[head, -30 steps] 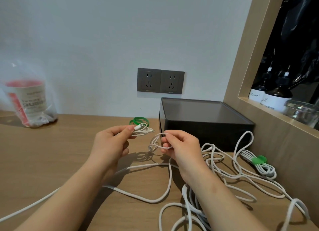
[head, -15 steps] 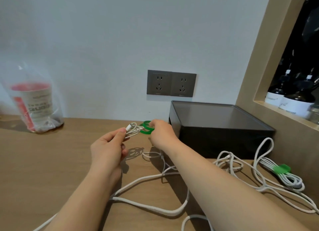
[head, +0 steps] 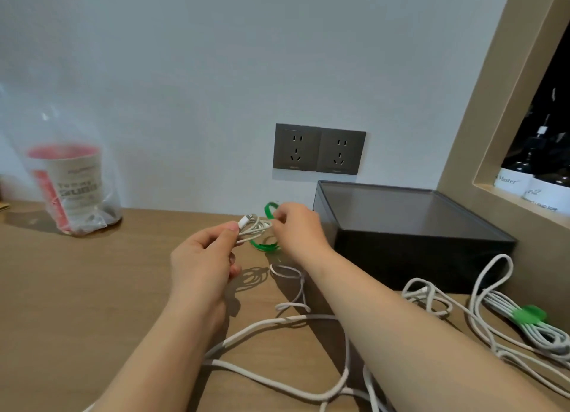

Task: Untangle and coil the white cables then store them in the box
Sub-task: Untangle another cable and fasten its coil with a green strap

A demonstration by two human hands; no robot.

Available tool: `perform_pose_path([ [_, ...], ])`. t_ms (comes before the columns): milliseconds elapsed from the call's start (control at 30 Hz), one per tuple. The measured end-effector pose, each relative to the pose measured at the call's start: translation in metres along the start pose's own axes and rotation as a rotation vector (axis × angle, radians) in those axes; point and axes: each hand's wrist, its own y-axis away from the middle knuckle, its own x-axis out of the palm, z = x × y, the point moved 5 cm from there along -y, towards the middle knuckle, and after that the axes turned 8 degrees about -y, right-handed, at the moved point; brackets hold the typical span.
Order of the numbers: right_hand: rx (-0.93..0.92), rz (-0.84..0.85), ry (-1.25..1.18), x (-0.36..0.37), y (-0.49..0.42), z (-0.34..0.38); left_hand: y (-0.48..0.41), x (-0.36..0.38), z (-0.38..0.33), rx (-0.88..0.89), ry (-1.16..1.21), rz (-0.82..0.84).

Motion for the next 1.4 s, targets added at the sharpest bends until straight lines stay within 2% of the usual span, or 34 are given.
perform_pose_path([
  [133,-0.106,-0.078,-0.235,-0.055,0.051,0.019,0.007,0.005,-0.016,0.099,-0.012,0.064],
  [233,-0.067,-0.127,-0.442,-0.089,0.088,0.01,0.018,0.012,-0.023,0.144,-0.022,0.166],
  [400,0.05,-0.169,-0.715,-0.09,0.108,-0.016,0.049,0.031,-0.018,0.243,-0.28,0.38],
  [600,0.02,-0.159,-0.704,-0.088,0.107,-0.014,0.062,0.042,-0.016,0.364,-0.501,0.498],
  [767,-0.023,-0.053,-0.708,-0.082,0.112,-0.007,0.059,0.04,-0.014,0.536,-0.692,0.391],
  [967,-0.011,-0.012,-0.812,-0.069,0.118,-0.003,0.052,0.033,-0.016,0.517,-0.554,0.289],
  [1033,-0.008,0.012,-0.86,-0.066,0.121,-0.001,0.051,0.033,-0.017,0.491,-0.47,0.312],
  [1233,0.029,-0.034,-0.869,-0.064,0.12,-0.006,0.053,0.035,-0.013,0.456,-0.453,0.418],
  [1400,-0.011,-0.014,-0.809,-0.066,0.121,-0.003,0.055,0.039,-0.014,0.387,-0.403,0.423],
])
